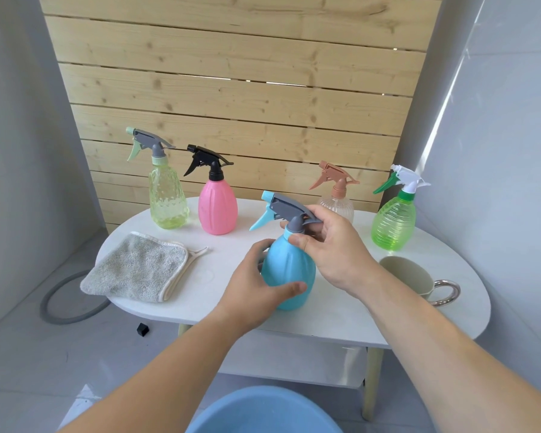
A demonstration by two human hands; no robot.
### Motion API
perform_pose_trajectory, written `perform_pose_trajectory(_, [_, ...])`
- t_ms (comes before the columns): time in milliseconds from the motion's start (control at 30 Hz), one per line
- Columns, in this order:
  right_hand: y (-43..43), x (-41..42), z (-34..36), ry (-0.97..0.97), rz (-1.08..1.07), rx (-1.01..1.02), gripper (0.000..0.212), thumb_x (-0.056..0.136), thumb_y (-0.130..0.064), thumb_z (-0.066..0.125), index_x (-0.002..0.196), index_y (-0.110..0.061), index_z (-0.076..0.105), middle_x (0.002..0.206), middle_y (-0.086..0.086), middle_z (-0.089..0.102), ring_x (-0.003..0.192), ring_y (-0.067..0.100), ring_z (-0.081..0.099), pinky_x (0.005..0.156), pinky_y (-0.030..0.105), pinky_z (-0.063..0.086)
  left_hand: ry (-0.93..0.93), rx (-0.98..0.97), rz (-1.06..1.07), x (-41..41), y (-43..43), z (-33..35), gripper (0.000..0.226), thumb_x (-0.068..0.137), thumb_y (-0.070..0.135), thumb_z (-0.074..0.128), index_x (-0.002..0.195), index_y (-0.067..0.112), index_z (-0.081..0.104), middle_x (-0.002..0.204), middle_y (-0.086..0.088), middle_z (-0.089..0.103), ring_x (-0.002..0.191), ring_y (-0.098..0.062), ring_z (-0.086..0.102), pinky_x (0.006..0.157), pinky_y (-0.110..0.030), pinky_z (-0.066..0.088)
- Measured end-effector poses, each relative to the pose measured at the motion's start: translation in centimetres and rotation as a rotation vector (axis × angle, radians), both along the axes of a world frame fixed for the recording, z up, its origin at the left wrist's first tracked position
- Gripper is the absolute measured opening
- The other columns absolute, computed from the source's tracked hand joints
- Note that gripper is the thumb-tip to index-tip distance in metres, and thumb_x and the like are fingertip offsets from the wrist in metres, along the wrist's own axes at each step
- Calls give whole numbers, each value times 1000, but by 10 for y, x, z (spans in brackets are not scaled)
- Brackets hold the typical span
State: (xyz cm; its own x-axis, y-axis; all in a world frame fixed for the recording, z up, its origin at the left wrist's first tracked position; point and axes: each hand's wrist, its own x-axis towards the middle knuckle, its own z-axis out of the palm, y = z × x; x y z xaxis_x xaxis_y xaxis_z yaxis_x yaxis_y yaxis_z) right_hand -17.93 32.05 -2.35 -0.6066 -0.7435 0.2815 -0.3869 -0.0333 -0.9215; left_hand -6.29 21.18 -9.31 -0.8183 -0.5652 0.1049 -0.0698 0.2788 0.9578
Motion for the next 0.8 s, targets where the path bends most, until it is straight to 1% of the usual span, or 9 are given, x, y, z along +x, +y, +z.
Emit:
perform_pose_trajectory(133, [0,0,0,-8,-12,-6,38,87,6,65,104,-28,64,103,7,76,106,21,69,104,41,49,7,-90,89,-3,8,0,78,67,41,93,127,41,43,120,13,59,110,-2,57,89,-35,57])
perform_pose_trajectory(300, [-4,2,-3,13,-58,-11,36,86,3,68,101,-29,64,96,2,77,101,21,70,102,43,50,-2,-136,154,-6,14,-3,87,54,61,83,128,39,43,121,10,58,112,-12,58,90,-43,57])
perform_pose_trajectory(400, [-5,3,-4,26,-90,-18,34,85,1,69,100,-30,64,93,-3,78,98,19,71,100,44,52,-17,-172,188,-7,18,-3,87,54,64,81,128,39,42,120,10,57,111,-14,58,89,-43,57])
perform_pose_trajectory(467, [-5,3,-4,26,-100,-24,34,85,0,70,104,-27,64,94,-3,77,97,18,71,99,44,52,-23,-182,193,-7,19,-2,88,55,65,79,130,38,42,120,11,57,111,-13,58,89,-43,57])
perform_pose_trajectory(533, [-3,3,-4,13,-98,-21,38,85,-4,72,116,-23,62,96,-2,77,98,16,71,99,41,53,-31,-168,172,-5,19,-1,92,54,66,79,133,38,41,123,11,56,114,-13,58,91,-43,56])
perform_pose_trajectory(633, [3,4,-9,-11,-129,54,56,84,-18,77,132,-27,50,105,-9,74,107,8,66,98,30,49,-66,-103,71,1,12,0,105,57,58,84,146,37,33,135,11,52,125,-12,52,99,-42,55])
perform_pose_trajectory(700, [6,4,-17,-36,-164,145,55,82,-32,78,129,-30,50,117,-12,68,113,6,61,98,28,47,-112,-70,1,6,6,1,110,63,44,88,154,35,26,141,10,49,129,-12,52,101,-42,54])
perform_pose_trajectory(733, [8,5,-21,-51,-184,194,53,80,-42,77,126,-29,52,122,-11,65,113,6,60,97,29,47,-118,-59,-23,8,4,1,106,66,38,88,154,33,28,140,11,52,126,-12,55,99,-42,56])
perform_pose_trajectory(800, [12,8,-26,-49,-219,292,54,78,-59,69,120,-28,57,123,-10,62,107,6,62,91,29,49,-106,-58,-35,10,1,1,88,66,34,86,142,37,41,128,12,62,112,-11,65,93,-43,59])
